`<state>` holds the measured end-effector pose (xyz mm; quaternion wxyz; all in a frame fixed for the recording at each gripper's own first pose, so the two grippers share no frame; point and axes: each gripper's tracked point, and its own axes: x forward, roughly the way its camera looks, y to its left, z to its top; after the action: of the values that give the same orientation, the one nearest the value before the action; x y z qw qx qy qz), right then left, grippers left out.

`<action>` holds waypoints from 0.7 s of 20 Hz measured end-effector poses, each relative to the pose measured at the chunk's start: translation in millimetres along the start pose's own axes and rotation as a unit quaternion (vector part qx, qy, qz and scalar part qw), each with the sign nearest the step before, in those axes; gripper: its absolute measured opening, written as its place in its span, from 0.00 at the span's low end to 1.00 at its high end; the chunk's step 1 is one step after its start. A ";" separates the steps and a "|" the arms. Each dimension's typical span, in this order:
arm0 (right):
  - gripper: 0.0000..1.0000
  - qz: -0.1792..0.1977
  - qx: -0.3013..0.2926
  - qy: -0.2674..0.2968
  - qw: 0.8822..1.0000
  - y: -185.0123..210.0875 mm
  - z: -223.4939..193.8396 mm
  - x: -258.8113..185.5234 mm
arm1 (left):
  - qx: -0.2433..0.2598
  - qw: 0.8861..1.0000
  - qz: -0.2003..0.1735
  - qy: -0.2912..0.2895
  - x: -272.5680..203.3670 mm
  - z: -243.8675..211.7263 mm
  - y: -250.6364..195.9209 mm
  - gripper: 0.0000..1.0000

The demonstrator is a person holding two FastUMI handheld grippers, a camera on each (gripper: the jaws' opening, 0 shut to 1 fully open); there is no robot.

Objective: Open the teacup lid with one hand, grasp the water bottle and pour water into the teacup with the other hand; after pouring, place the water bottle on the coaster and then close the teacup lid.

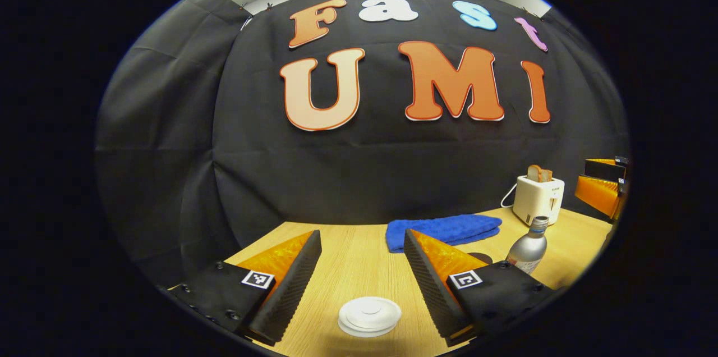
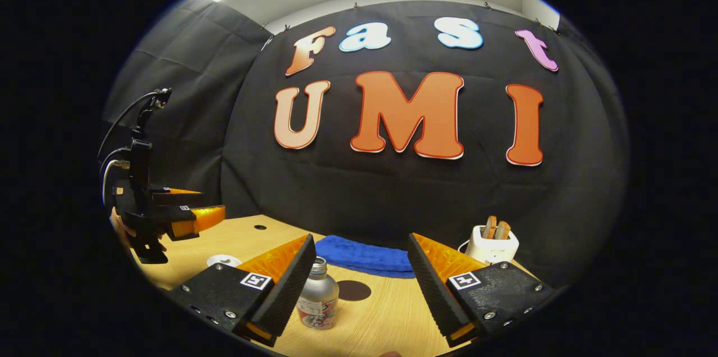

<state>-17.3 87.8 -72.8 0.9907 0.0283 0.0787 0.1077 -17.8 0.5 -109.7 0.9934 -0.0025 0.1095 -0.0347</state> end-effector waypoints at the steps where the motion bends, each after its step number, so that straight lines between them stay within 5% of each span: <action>1: 0.99 0.006 0.005 0.010 1.000 3.3 -7.9 -1.5 | 0.004 1.000 0.000 0.008 4.0 -10.3 0.6 1.00; 12: 0.99 0.067 -0.006 0.076 0.995 34.0 -71.3 -4.0 | 0.011 0.992 -0.027 0.123 14.3 -108.7 -9.0 0.91; 14: 0.99 0.072 -0.009 0.089 0.993 37.1 -82.2 -1.5 | 0.014 0.989 -0.029 0.141 19.1 -124.6 -11.8 0.77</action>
<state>-39.8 126.8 -150.9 0.9695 0.0156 0.1633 0.1819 -27.1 -12.3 -235.3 0.9665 0.0136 0.2481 -0.0650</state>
